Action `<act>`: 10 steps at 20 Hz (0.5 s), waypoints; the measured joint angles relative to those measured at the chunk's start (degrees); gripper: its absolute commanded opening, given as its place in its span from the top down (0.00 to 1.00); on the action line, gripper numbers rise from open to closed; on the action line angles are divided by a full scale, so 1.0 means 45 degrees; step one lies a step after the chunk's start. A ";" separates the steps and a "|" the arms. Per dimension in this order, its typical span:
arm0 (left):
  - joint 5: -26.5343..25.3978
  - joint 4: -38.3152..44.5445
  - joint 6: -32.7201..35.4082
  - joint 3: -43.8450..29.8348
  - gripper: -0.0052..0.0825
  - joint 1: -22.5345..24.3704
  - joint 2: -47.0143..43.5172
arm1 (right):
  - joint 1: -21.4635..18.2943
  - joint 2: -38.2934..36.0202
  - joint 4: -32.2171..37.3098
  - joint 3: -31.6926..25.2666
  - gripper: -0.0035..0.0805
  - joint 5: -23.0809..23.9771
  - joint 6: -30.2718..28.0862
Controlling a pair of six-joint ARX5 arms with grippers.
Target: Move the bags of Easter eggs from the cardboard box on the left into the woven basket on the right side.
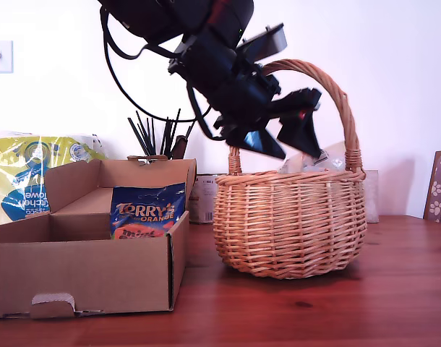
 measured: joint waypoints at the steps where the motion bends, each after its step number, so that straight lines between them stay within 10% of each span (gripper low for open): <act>1: -0.0010 -0.0656 0.0097 -0.0005 0.29 0.0000 -0.0058 | 0.0000 0.0000 0.0000 0.0000 0.97 0.0000 0.0000; 10: -0.0194 -0.4410 0.0282 -0.0141 0.94 0.0146 -0.3735 | 0.0000 0.0000 -0.0005 0.0000 0.97 0.0000 0.0000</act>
